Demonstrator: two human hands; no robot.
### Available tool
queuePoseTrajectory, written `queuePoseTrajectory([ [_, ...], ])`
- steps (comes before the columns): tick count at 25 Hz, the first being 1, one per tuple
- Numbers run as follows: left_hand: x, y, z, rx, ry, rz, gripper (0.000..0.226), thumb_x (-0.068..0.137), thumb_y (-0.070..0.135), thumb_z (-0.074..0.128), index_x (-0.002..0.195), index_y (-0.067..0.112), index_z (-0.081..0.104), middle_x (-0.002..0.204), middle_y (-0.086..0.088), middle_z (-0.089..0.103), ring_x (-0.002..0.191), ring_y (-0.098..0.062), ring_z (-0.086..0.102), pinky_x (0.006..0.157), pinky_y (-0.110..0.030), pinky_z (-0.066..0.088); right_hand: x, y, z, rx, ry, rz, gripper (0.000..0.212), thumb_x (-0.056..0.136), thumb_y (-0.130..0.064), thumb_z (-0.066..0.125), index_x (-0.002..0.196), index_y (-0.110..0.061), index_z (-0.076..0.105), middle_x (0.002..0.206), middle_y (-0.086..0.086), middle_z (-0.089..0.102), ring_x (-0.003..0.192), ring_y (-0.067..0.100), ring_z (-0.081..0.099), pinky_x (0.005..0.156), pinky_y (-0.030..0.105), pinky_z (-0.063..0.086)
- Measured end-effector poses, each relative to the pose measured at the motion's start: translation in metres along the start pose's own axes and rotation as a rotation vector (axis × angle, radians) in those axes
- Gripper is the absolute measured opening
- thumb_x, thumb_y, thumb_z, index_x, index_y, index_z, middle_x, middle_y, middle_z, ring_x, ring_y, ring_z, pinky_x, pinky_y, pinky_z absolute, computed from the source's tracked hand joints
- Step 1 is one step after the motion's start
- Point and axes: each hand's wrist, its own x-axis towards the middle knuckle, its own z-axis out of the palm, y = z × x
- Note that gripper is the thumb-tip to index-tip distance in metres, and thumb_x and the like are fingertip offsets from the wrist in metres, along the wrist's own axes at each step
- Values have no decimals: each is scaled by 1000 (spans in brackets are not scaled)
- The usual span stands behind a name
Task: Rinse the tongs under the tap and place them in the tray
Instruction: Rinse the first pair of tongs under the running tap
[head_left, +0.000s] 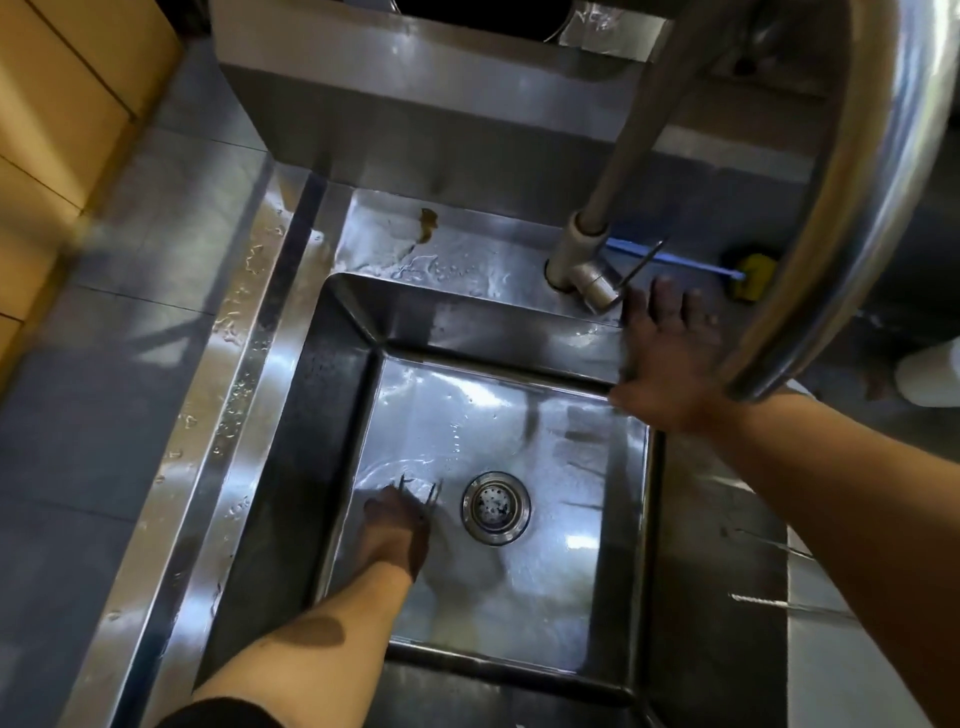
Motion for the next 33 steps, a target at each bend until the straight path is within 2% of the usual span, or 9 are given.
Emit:
queuePoseTrajectory([
  [3, 1, -7, 14, 125, -8, 9, 52, 114, 21, 25, 159, -5, 29, 155, -24, 46, 137, -38, 50, 113, -43, 40, -7, 0, -5, 1, -4, -55, 127, 56, -80, 56, 153, -55, -22, 172, 20, 13, 155, 49, 9, 113, 50, 1],
  [7, -7, -10, 15, 212, -43, 0, 52, 111, 40, 32, 153, 9, 38, 145, -13, 51, 129, -30, 53, 102, -39, 49, -19, -6, -17, 1, 54, -107, 119, 63, -78, 47, 143, -57, -38, 173, 22, 7, 154, 46, -1, 114, 52, 0],
  [9, -11, -16, 21, 206, -64, -23, 51, 109, 39, 33, 151, 9, 39, 142, -15, 52, 126, -31, 55, 97, -39, 50, -22, -11, -24, 6, 21, -112, 119, 60, -78, 43, 145, -49, -36, 173, 21, 2, 155, 49, -2, 118, 55, 3],
  [14, -19, -26, 24, 112, -92, -81, 50, 105, 42, 45, 145, 12, 45, 139, -12, 56, 127, -30, 59, 98, -38, 54, -26, -13, -32, -11, -23, -114, 112, 55, -74, 38, 139, -50, -32, 173, 22, -6, 155, 51, -5, 122, 62, 5],
  [20, -27, 4, -20, 8, -24, -42, 59, 102, 55, 47, 144, 14, 49, 142, -14, 55, 128, -32, 56, 101, -38, 49, -29, -16, -29, -15, 15, -131, 117, 60, -75, 41, 146, -53, -36, 172, 23, 7, 153, 55, 6, 119, 65, 12],
  [24, -48, 63, -89, -451, 258, 323, 40, 94, 29, 74, 129, 13, 64, 127, -9, 65, 117, -26, 59, 96, -34, 47, -33, -23, -35, -5, -40, -92, 126, 54, -81, 39, 157, -34, -15, 173, 17, 6, 155, 51, 5, 120, 63, 9],
  [28, -51, 114, -165, -439, 747, 704, 52, 87, 40, 64, 128, 7, 68, 133, -14, 66, 126, -30, 53, 108, -41, 49, -39, -32, -53, -11, -101, -77, 126, 58, -79, 35, 160, -26, -18, 173, 16, -14, 156, 50, -8, 125, 65, 4],
  [30, -41, 132, -195, -298, 713, 790, 66, 87, 39, 66, 144, 7, 59, 155, -20, 53, 146, -37, 43, 123, -46, 36, -47, -35, -67, 5, -138, -76, 125, 71, -70, 50, 161, -21, -21, 170, 14, -26, 156, 45, -18, 126, 63, 5],
  [33, -24, 141, -200, 158, 506, 688, 99, 94, 52, 61, 170, 13, 10, 178, -18, 1, 164, -41, -5, 133, -52, -1, -59, -44, -91, 33, -181, -95, 121, 86, -52, 67, 162, -19, -20, 169, 14, -31, 155, 43, -23, 127, 59, 5],
])
